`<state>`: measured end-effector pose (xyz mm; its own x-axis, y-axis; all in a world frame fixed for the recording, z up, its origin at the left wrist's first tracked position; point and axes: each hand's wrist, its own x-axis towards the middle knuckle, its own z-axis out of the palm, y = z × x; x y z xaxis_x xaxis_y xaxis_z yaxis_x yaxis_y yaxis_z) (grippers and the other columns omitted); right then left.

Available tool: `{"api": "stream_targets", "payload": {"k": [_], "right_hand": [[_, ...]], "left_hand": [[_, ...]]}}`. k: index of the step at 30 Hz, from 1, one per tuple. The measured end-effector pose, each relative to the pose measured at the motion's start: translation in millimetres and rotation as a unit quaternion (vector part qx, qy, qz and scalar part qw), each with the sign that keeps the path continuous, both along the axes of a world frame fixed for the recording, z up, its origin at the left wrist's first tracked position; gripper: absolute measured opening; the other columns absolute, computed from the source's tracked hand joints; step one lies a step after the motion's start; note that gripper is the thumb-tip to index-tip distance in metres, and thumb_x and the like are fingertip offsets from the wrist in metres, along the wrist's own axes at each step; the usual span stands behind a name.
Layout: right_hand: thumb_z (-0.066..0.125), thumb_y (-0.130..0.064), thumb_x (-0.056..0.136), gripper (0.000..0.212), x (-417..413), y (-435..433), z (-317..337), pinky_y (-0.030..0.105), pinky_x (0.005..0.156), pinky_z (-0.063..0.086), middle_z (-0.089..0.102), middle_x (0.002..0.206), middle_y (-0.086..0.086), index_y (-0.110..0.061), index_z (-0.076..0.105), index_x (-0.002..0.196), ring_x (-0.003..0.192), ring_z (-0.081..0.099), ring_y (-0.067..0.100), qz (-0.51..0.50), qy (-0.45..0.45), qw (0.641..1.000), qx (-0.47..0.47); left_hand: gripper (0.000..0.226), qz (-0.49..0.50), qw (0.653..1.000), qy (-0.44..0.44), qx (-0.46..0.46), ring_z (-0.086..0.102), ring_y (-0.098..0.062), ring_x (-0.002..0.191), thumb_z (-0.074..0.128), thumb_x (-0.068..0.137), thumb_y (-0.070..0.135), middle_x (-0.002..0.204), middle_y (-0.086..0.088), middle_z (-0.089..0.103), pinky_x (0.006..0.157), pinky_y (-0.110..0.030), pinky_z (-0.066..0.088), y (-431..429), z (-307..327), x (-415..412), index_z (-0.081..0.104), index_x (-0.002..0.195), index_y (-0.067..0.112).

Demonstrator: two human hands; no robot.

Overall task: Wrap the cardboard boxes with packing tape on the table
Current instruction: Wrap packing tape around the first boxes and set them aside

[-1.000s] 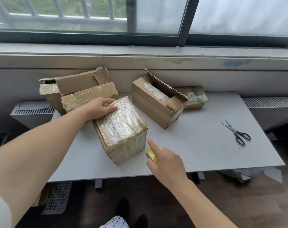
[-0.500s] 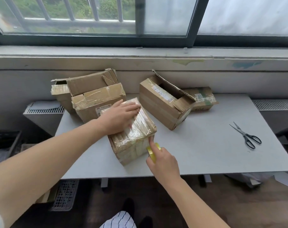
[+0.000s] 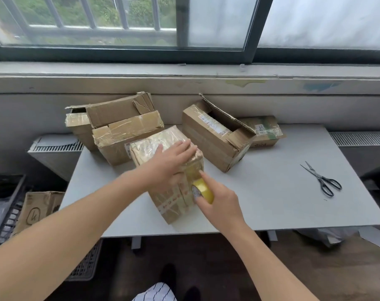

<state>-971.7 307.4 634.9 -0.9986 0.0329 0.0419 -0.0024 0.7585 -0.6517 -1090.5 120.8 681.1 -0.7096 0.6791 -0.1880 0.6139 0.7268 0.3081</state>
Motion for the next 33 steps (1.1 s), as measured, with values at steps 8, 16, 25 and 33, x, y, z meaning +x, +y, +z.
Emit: {"api": "stream_targets", "payload": {"k": [8, 16, 25, 33], "right_hand": [[0.073, -0.035, 0.09, 0.06, -29, -11, 49, 0.025, 0.084, 0.053, 0.066, 0.114, -0.016, -0.036, 0.049, 0.145, 0.097, 0.06, 0.004, 0.016, 0.062, 0.997, -0.031], [0.063, -0.037, 0.095, 0.059, -50, -29, 27, 0.04, 0.094, 0.049, 0.063, 0.135, 0.0, -0.022, 0.045, 0.149, 0.119, 0.059, 0.023, 0.043, 0.007, 0.999, 0.007], [0.062, -0.047, 0.095, 0.067, 26, 19, 57, 0.036, 0.08, 0.049, 0.06, 0.09, -0.01, -0.039, 0.03, 0.154, 0.087, 0.06, 0.021, 0.048, -0.094, 0.989, 0.106], [0.051, -0.05, 0.099, 0.07, 89, 21, 37, 0.033, 0.08, 0.052, 0.06, 0.086, -0.01, -0.044, 0.014, 0.158, 0.083, 0.06, 0.015, 0.023, -0.104, 0.991, 0.085]], "left_hand": [[0.067, 0.132, 0.968, -0.171, 0.128, 0.058, -0.012, 0.125, 0.07, 0.098, 0.027, 0.14, 0.009, 0.059, 0.106, -0.029, 0.047, -39, -11, -33, 0.039, 0.155, 0.04], [0.097, 0.081, 0.994, -0.022, -0.065, 0.022, -0.018, 0.154, 0.023, 0.083, 0.082, 0.171, 0.013, 0.007, 0.122, -0.054, 0.023, -15, -70, 10, 0.004, 0.164, 0.033], [0.106, 0.064, 0.99, 0.048, -0.113, 0.034, -0.025, 0.143, 0.024, 0.084, 0.092, 0.169, 0.011, 0.004, 0.093, -0.048, 0.044, -14, -70, 14, -0.014, 0.162, 0.03], [0.106, 0.042, 0.989, 0.06, -0.125, 0.038, -0.025, 0.139, 0.022, 0.081, 0.095, 0.168, 0.011, 0.011, 0.094, -0.046, 0.043, -3, -70, 19, -0.013, 0.162, 0.036]]}}
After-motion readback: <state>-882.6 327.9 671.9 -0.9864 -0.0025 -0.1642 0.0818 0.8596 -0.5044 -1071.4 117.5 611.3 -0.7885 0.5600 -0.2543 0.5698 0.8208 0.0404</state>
